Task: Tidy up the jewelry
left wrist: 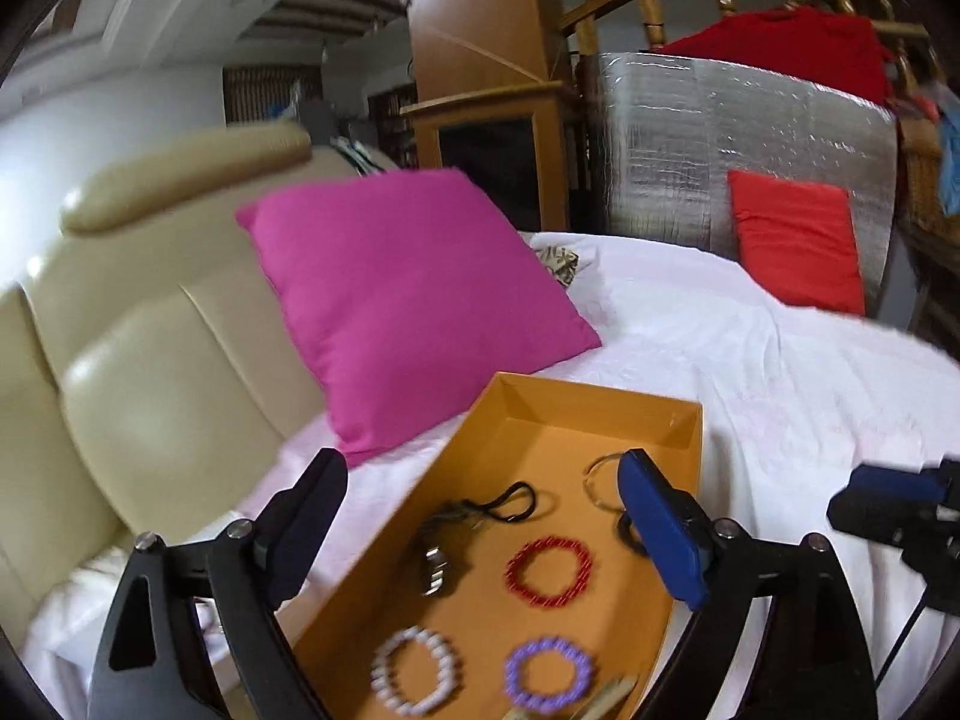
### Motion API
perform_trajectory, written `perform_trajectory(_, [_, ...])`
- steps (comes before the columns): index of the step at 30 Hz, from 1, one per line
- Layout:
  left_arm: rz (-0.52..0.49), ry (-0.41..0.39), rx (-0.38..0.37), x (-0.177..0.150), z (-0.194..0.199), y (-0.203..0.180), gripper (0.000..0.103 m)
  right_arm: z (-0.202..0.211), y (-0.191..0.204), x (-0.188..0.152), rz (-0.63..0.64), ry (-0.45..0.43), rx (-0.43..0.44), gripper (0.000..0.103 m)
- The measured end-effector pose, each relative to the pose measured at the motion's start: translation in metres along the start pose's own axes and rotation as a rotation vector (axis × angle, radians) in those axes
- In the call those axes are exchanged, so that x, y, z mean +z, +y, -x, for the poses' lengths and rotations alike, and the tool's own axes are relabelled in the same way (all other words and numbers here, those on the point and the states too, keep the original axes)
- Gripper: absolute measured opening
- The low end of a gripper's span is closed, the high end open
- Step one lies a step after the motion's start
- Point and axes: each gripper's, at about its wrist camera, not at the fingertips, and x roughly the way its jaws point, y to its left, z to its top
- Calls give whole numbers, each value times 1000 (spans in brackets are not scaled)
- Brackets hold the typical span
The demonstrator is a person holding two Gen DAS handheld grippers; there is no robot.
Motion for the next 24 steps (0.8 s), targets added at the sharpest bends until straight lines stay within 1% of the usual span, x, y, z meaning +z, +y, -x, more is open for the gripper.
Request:
perform_trajectory(1, [-12, 2, 17, 0, 9, 1, 92, 7, 4, -2, 2, 3, 2, 40])
perform_trajectory(2, [-18, 5, 34, 0, 19, 2, 92, 12, 7, -5, 1, 3, 5, 46])
perform_trajectory(3, [-22, 4, 50, -1, 27, 3, 92, 19, 10, -8, -1, 3, 11, 49])
perform_trajectory(7, [-51, -20, 101, -1, 61, 4, 95, 47, 26, -22, -2, -14, 40, 49])
perform_trajectory(10, [-38, -28, 107, 0, 85, 10, 96, 65, 39, -30, 7, -25, 60, 49])
perform_trajectory(17, [-30, -51, 159, 3, 121, 21, 96, 103, 62, -38, 35, -61, 79, 49])
perform_trajectory(20, [-31, -63, 185, 4, 136, 24, 96, 116, 72, -40, 62, -74, 73, 51])
perform_trajectory(24, [-21, -67, 193, 4, 151, 28, 96, 129, 83, -43, 77, -76, 70, 52])
